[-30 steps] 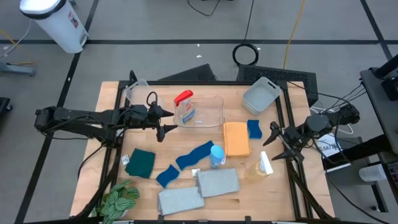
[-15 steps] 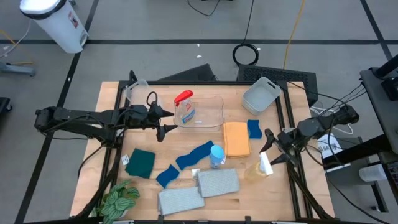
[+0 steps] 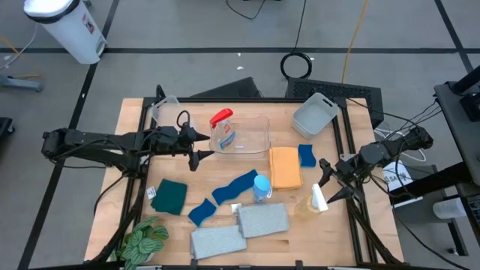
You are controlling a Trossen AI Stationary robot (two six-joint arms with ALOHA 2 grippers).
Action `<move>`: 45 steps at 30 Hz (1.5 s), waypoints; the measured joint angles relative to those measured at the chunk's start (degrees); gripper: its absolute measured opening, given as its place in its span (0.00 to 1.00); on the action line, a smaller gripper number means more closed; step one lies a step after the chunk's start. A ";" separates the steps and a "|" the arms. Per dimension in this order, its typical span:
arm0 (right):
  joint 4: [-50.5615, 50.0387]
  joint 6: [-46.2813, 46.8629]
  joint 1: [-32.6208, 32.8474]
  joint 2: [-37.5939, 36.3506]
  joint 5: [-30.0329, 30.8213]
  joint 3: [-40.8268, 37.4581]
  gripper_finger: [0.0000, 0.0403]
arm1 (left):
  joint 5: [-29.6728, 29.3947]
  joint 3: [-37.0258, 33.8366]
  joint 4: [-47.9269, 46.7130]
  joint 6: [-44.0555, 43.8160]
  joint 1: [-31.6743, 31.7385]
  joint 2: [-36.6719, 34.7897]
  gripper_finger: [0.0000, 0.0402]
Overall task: Pick & Place Kitchen Items
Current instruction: Put the yellow sprayer bottle into the transparent bin
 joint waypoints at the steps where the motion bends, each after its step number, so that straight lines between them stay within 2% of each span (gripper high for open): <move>1: 0.00 0.00 0.00 0.00 -0.22 0.00 0.60 | 0.00 0.00 0.00 0.01 0.00 0.00 0.77; 5: 1.31 -0.58 0.04 -0.01 -2.86 -1.41 0.60 | 0.00 0.00 0.00 0.03 0.00 0.00 0.77; 12: 11.70 -3.99 1.42 0.17 -2.85 -6.80 0.60 | -0.15 0.00 0.00 -0.16 -0.02 0.00 0.77; 19: 19.29 -6.15 2.29 1.06 -2.37 -10.43 0.60 | -3.78 0.00 0.02 -1.12 0.00 0.00 0.77; 25: 21.46 -9.62 2.27 2.02 2.01 -10.43 0.60 | -4.46 0.00 0.02 -1.43 -0.01 0.00 0.77; 29: 25.41 -11.68 2.28 2.57 2.67 -10.43 0.60 | -4.48 0.00 0.02 -1.46 0.00 0.00 0.77; 34: 26.14 -11.51 2.27 4.11 8.18 -10.43 0.60 | -4.49 0.00 0.02 -1.53 0.00 0.00 0.77; 39: 28.44 -10.22 2.29 7.30 8.86 -10.38 0.60 | -4.50 0.00 0.02 -1.53 0.00 0.00 0.77; 45: 30.12 -9.66 2.29 10.00 12.96 -9.81 0.59 | -4.52 0.00 0.04 -1.55 -0.02 0.00 0.77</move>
